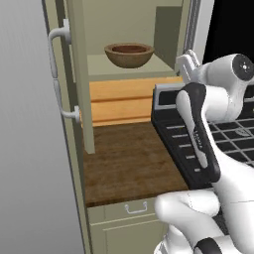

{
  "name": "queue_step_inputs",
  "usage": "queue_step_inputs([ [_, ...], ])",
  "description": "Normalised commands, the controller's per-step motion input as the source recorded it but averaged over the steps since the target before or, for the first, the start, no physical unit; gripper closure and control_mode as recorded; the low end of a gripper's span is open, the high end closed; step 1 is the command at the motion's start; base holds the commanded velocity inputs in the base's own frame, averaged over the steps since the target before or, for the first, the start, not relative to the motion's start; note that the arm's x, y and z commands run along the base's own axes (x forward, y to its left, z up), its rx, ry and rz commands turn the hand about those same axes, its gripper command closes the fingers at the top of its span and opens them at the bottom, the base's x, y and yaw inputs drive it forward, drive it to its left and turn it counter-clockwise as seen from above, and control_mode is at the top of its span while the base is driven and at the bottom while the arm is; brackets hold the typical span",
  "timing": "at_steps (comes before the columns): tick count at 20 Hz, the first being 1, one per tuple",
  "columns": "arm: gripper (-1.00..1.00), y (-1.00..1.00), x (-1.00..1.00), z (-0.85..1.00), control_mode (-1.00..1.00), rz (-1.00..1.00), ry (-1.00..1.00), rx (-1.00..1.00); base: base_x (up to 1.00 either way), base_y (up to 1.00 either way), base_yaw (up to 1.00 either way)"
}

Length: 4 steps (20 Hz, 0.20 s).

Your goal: Pick up the bowls on the counter and stack them on top of one another in the open cabinet. Place the smaller bowl on top of the larger bowl.

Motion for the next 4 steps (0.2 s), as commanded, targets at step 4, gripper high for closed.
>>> queue_step_inputs([
  [4, -1.00, -0.19, -0.47, -1.00, -1.00, 0.08, 0.79, -0.03, 0.00, 0.00, 0.00],
])
